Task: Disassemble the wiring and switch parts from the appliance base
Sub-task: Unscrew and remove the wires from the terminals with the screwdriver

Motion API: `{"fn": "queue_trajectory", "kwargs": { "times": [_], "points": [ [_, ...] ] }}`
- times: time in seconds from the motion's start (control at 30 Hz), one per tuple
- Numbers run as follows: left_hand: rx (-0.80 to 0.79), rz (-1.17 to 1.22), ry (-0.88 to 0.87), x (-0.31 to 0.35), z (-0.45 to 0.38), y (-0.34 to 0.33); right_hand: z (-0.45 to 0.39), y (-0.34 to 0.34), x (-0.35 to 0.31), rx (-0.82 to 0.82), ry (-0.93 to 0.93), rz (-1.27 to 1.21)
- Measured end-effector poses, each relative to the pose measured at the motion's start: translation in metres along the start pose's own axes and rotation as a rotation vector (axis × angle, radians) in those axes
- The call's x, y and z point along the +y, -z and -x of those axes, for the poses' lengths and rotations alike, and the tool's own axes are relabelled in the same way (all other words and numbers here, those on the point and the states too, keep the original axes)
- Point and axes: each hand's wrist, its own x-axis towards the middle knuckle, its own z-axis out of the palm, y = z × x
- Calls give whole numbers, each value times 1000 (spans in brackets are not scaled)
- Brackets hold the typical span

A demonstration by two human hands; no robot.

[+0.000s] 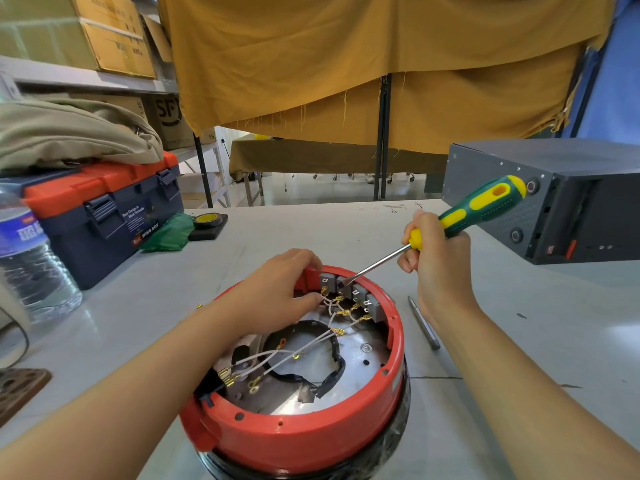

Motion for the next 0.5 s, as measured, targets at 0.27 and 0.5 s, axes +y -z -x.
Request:
{"fn": "queue_trajectory", "kwargs": {
  "times": [0.27,0.5],
  "points": [
    [-105,-177,51,-4,6,14,2,-2,-3,-19,16,50],
    [-112,-168,-34,-1,6,9,2,0,-5,-24,73,74]
  ]
}}
